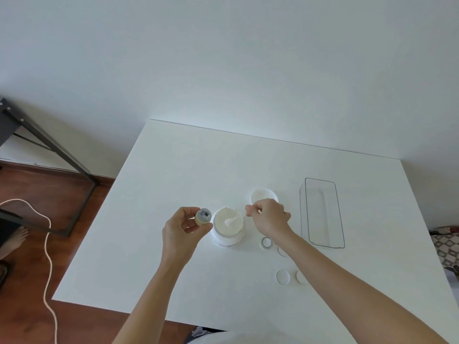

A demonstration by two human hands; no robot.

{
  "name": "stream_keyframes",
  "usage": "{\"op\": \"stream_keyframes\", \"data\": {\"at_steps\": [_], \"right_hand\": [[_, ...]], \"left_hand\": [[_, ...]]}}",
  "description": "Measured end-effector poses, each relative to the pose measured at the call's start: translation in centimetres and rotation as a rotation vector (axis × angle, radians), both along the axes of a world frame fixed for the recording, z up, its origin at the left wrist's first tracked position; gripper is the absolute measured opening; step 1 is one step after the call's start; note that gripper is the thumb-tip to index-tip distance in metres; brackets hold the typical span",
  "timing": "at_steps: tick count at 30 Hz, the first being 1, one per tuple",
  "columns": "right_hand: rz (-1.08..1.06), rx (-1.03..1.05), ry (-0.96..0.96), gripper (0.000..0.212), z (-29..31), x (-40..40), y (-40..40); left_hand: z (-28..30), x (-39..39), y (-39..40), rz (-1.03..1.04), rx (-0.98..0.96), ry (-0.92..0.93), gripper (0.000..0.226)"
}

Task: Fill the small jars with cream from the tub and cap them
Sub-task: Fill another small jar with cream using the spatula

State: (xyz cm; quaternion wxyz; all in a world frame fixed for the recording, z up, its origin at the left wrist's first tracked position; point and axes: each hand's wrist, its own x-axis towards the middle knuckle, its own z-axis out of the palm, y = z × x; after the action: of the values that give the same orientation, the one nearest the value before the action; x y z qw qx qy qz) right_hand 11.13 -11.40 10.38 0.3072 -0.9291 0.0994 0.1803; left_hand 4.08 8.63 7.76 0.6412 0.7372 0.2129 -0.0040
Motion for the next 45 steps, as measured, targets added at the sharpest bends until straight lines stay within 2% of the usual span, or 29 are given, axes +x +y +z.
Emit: {"op": "stream_keyframes", "data": {"at_steps": [6, 12, 17, 22, 28, 33, 37, 40, 45], "right_hand": [[-0.178, 0.315, 0.082, 0.030, 2.0, 0.1, -2.0], [-0.186, 0.457, 0.019, 0.027, 4.4, -0.5, -1.6], [-0.148, 0.354, -0.162, 0.028, 5.2, -1.1, -0.6], [-0.006, 0.165, -0.418, 0.016, 5.0, -2.0, -0.4], [0.354, -0.082, -0.867, 0.006, 5.0, -3.2, -1.1], [0.530, -0.226, -1.084, 0.002, 5.2, -3.9, -1.9], [0.513, -0.233, -1.124, 0.003, 5.3, -4.0, -2.3], [0.472, -0.184, -1.082, 0.003, 5.1, -4.0, -2.5], [0.202, 0.012, -0.886, 0.008, 4.5, -3.6, -2.1]], "left_hand": [[0.4, 0.3, -0.9, -0.029, -0.016, -0.020, 0.030], [1.0, 0.6, -2.3, -0.100, -0.074, -0.039, 0.031], [1.6, 0.9, -3.1, -0.121, -0.140, -0.058, 0.030], [1.9, 1.1, -3.2, -0.112, -0.178, -0.067, 0.030], [1.9, 1.3, -2.9, -0.094, -0.211, -0.065, 0.028], [1.8, 1.3, -2.8, -0.093, -0.219, -0.063, 0.028], [1.7, 1.3, -2.8, -0.092, -0.223, -0.067, 0.028], [1.7, 1.4, -2.7, -0.094, -0.232, -0.073, 0.030], [1.3, 1.3, -2.1, -0.062, -0.220, -0.069, 0.031]]}}
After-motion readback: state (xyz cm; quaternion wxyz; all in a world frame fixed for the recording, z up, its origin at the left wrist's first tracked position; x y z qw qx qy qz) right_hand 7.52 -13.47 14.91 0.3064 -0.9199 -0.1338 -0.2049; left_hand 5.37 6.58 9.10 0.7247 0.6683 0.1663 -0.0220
